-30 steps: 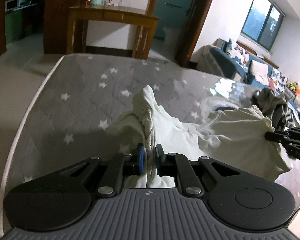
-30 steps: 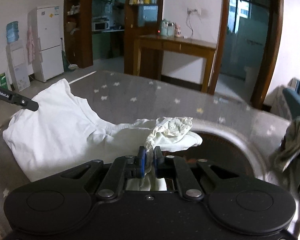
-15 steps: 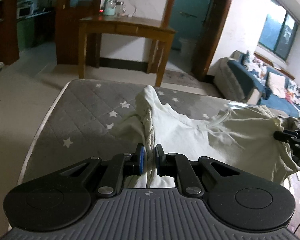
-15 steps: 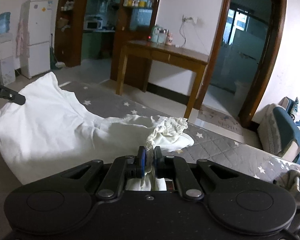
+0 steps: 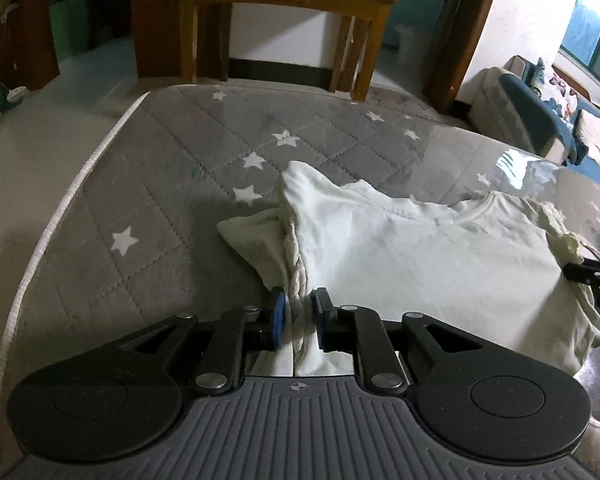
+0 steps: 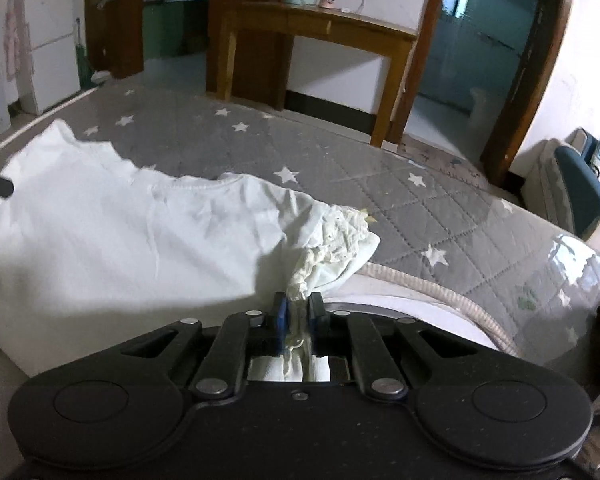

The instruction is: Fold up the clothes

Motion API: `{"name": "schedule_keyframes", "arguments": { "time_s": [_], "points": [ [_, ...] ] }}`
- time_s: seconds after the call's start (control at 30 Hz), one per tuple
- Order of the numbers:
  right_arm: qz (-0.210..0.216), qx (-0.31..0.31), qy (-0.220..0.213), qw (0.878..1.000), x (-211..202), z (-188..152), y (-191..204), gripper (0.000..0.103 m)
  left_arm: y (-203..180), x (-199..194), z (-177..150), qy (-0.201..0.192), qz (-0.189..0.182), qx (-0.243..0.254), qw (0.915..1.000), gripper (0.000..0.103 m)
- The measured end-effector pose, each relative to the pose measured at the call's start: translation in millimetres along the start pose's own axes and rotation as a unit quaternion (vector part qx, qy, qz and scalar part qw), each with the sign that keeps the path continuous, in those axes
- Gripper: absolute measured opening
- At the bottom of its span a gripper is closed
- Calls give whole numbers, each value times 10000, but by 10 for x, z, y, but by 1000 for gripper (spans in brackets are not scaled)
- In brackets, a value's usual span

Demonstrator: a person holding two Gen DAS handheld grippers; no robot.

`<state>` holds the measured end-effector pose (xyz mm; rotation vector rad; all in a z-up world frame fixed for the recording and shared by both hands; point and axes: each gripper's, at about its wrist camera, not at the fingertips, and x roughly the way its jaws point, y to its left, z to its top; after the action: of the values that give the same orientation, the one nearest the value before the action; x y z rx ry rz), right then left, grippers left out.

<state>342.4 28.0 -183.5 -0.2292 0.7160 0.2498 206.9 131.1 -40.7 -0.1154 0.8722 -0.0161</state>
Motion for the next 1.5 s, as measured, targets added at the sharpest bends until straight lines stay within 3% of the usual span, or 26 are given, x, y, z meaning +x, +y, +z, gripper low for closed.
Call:
{"name": "schedule_keyframes", "arguments": {
  "time_s": [0.13,0.3,0.47,0.6,0.77,0.83,1.07,1.27,1.5],
  "points": [
    [-28,6,-137,9999,-199,42,-15,23,-21,-131,-4,-171,110,106,9997,22],
    [-83,-9,-276,9996,-410,104,-73,27,-60,-323,-72,-355,196,183,9990,32],
    [-155,-24,-373,9992,-677,-1,-37,37,-58,-562,-194,-440,284,228,9984,41],
    [-218,2,-452,9987,-911,-216,11,48,-7,-777,-339,-481,416,261,9976,43],
    [-269,120,-394,9988,-1087,-605,42,50,114,-1159,-696,-679,643,349,9950,62],
    [-338,152,-387,9986,-1124,-774,41,53,123,-1228,-853,-746,688,463,9938,63],
    [-464,459,-379,9971,-1150,-1242,-186,60,78,-1196,-1374,-878,782,472,9919,66],
    [-644,746,-401,9943,-1134,-1391,-497,63,68,-1071,-1495,-1215,1082,242,9864,69],
    [-790,988,-398,9912,-1063,-1550,-761,70,187,-940,-1509,-1221,1162,-155,9856,70]
  ]
}}
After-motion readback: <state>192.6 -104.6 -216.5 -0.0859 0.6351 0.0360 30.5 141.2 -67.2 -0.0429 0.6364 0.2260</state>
